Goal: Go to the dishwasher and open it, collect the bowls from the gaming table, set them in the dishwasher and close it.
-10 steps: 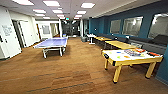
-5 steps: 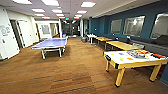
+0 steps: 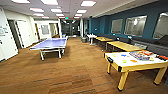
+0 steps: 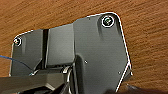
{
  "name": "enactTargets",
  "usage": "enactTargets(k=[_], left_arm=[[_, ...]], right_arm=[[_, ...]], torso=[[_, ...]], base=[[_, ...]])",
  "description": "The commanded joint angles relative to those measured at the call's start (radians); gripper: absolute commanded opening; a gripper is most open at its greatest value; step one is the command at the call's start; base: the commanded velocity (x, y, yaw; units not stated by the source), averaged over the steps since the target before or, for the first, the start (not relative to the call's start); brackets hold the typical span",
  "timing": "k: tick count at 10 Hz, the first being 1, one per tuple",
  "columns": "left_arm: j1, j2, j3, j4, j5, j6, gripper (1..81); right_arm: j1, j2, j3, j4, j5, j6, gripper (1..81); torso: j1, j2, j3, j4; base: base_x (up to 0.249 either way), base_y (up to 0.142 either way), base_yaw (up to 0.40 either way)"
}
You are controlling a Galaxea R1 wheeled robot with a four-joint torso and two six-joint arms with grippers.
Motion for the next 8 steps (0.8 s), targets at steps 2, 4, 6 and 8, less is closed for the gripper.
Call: enactTargets(k=[2,4,6,8], left_arm=[[-0.052,0.006,0.001,0.007,0.049,0.007,81.1],[-0.052,0.007,0.001,0.007,0.05,0.007,81.1],[-0.052,0.007,0.001,0.006,0.05,0.007,81.1],[-0.052,0.01,0.003,0.006,0.05,0.007,81.1]], right_arm=[[0.053,-0.004,0.0,-0.001,-0.046,0.0,81.1],[0.054,-0.004,-0.002,-0.001,-0.046,0.0,81.1],[0.054,-0.004,-0.002,-0.002,-0.046,0.0,81.1],[0.056,-0.004,-0.002,-0.002,-0.046,-0.002,81.1]], torso=[[0.0,0.0,0.0,0.0],[0.0,0.0,0.0,0.0],[0.0,0.0,0.0,0.0],[0.0,0.0,0.0,0.0]], base=[[0.255,0.0,0.0],[0.256,0.0,0.0],[0.256,0.0,0.0],[0.256,0.0,0.0]])
